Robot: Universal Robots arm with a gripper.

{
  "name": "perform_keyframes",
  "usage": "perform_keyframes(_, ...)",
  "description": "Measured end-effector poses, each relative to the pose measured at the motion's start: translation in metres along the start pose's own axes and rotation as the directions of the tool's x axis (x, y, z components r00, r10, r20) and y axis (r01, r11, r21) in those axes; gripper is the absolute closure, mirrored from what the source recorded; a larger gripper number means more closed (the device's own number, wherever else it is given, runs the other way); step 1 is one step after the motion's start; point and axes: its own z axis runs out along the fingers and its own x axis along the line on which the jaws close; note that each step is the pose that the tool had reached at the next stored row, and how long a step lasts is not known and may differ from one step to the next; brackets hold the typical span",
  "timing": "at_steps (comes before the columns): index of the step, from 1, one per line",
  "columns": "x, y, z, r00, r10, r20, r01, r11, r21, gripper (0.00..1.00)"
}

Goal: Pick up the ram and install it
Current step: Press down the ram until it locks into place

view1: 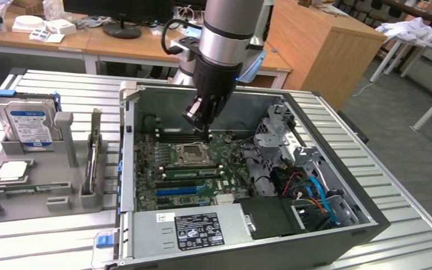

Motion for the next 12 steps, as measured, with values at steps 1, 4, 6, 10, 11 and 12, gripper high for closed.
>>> perform_keyframes(1,0.0001,0.0001,0.0,0.9999,0.011,0.0003,-0.011,0.9999,0.0004,0.89)
perform_keyframes(4,0.0004,0.0004,0.0001,0.9991,0.042,0.001,-0.042,0.9991,0.0015,0.89)
perform_keyframes(6,0.0005,0.0004,0.0001,0.998,0.063,0.0016,-0.063,0.998,0.0023,0.89)
perform_keyframes(10,0.0008,0.0007,0.0001,0.9938,0.111,0.0028,-0.111,0.9938,0.004,0.89)
perform_keyframes(11,0.0008,0.0007,0.0001,0.9922,0.124,0.0032,-0.124,0.9922,0.0045,0.89)
perform_keyframes(12,0.0008,0.0007,0.0001,0.9904,0.138,0.0036,-0.138,0.9904,0.005,0.89)
